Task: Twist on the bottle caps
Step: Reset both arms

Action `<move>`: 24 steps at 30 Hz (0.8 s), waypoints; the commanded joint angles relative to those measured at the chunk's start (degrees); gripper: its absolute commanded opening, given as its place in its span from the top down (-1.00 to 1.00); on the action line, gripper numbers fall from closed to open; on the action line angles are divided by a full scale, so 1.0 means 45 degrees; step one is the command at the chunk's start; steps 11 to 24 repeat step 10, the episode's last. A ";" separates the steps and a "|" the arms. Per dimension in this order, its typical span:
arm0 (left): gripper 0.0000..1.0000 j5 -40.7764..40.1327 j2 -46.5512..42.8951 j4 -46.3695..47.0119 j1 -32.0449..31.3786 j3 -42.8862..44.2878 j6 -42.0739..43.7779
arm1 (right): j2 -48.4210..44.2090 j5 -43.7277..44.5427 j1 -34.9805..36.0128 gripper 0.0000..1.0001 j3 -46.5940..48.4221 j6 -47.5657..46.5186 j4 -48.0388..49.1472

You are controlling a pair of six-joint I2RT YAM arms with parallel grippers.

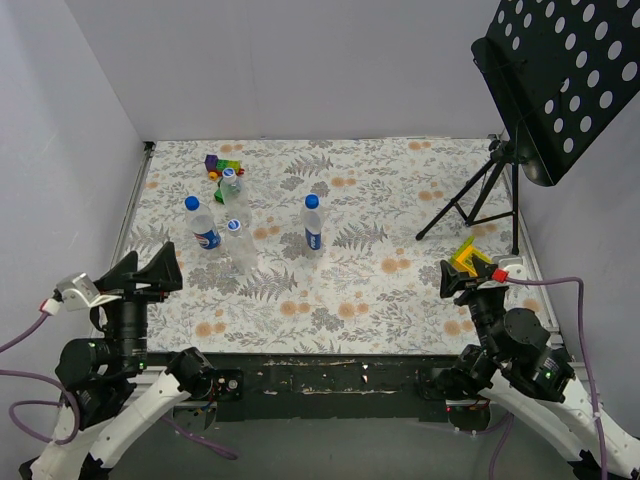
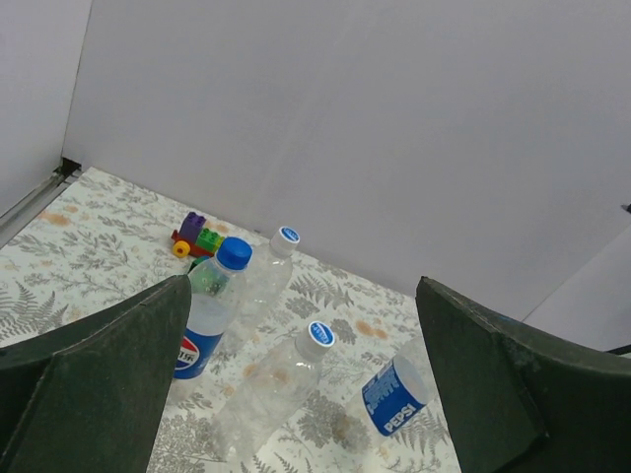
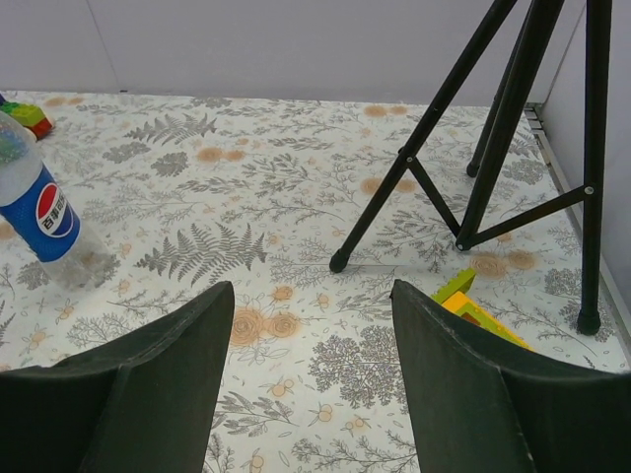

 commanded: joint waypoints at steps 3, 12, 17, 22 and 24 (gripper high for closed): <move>-0.96 -0.0546 -0.0773 -0.0729 -0.0027 -0.0594 -0.0409 | -0.2561 0.0082 -0.0009 -0.45 0.0081 0.0262 0.0446; -0.96 -0.0430 -0.1106 -0.0690 -0.0027 -0.0731 -0.0409 | -0.2561 0.0003 -0.0009 -0.45 0.0159 0.0458 0.0289; -0.96 -0.0430 -0.1106 -0.0690 -0.0027 -0.0731 -0.0409 | -0.2561 0.0003 -0.0009 -0.45 0.0159 0.0458 0.0289; -0.96 -0.0430 -0.1106 -0.0690 -0.0027 -0.0731 -0.0409 | -0.2561 0.0003 -0.0009 -0.45 0.0159 0.0458 0.0289; -0.96 -0.0430 -0.1106 -0.0690 -0.0027 -0.0731 -0.0409 | -0.2561 0.0003 -0.0009 -0.45 0.0159 0.0458 0.0289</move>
